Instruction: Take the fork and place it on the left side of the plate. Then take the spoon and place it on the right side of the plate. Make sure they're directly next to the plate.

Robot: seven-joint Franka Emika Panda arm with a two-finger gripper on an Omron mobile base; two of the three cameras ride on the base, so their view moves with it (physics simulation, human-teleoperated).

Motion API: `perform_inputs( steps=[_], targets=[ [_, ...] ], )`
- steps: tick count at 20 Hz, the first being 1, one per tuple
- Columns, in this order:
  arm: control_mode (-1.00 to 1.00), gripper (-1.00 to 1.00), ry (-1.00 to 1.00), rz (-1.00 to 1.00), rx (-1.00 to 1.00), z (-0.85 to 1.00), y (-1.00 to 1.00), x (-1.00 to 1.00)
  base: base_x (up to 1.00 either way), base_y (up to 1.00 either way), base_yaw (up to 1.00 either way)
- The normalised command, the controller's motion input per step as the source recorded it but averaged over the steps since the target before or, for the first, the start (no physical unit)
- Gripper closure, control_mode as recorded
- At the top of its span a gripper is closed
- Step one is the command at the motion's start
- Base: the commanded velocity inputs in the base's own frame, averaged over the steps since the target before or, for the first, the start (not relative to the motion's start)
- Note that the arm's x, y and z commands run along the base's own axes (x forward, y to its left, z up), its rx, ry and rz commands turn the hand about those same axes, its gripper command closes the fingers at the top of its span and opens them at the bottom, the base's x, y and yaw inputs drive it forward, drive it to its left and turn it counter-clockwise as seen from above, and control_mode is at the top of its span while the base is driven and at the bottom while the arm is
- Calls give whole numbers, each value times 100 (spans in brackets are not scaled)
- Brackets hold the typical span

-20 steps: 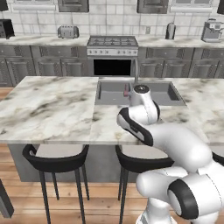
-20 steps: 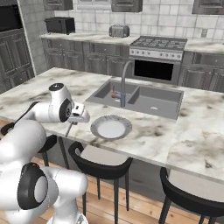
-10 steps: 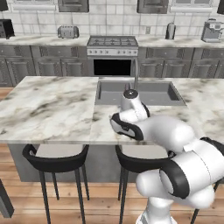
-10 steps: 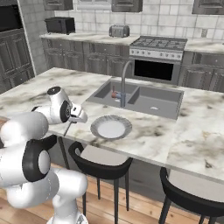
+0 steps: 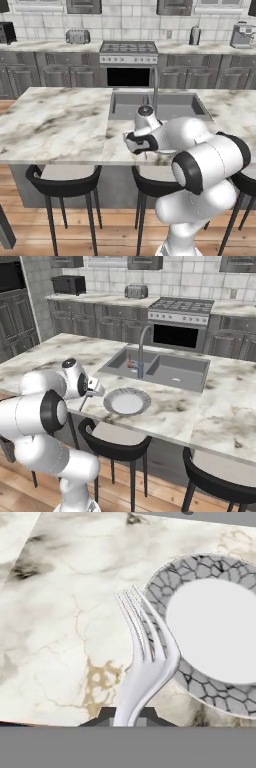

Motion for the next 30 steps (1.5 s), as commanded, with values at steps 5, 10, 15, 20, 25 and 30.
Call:
perform_inputs(
  steps=[5,10,15,20,25,30],
  targets=[
    [-100,100,3,2,-1,-3,0,46,0,0,0],
    [-100,100,4,4,-3,-7,0,47,0,0,0],
    [-100,100,0,9,-2,-24,-2,40,0,0,0],
    [-100,100,0,8,-2,-29,-9,23,0,0,0],
    [-100,100,0,3,-2,-25,-12,10,0,0,0],
    [-100,100,0,0,-1,-16,0,7,0,0,0]
  ],
)
